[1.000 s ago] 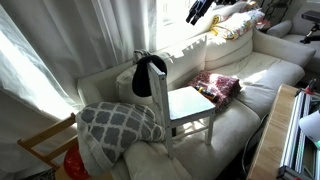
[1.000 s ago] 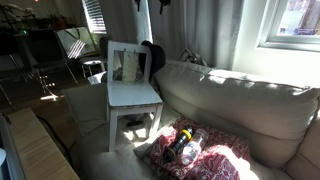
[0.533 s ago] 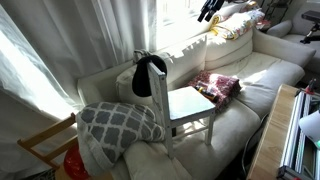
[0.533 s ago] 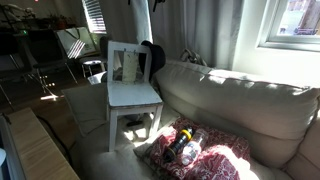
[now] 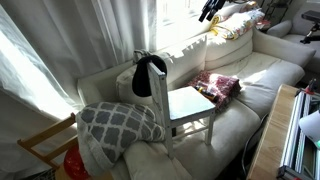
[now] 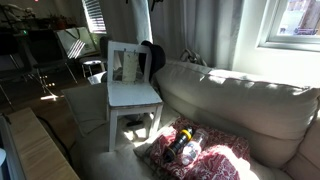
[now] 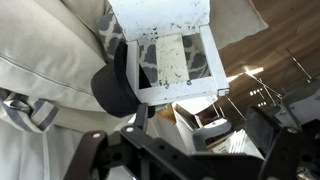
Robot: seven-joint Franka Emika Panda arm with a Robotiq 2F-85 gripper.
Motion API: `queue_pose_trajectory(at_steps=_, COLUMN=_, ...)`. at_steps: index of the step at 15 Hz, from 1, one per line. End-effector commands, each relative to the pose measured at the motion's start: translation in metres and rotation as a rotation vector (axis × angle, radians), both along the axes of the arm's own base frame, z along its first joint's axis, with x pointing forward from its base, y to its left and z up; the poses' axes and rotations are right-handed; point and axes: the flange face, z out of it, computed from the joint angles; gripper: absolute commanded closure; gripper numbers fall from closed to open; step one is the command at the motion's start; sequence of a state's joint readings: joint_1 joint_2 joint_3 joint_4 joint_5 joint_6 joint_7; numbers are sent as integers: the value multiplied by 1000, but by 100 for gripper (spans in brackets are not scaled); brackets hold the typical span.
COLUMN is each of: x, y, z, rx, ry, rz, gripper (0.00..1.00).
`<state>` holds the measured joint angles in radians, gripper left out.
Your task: Turn the chair ninety degrees anticlockwise, pick up the hat and hang it on the right corner of the chair backrest
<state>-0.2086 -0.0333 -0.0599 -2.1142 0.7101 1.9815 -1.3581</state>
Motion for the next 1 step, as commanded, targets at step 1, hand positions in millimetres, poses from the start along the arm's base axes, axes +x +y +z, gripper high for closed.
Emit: queue_pose_trajectory(at_steps=1, x=0, y=0, z=0, rx=0, ry=1, rz=0, gripper=0)
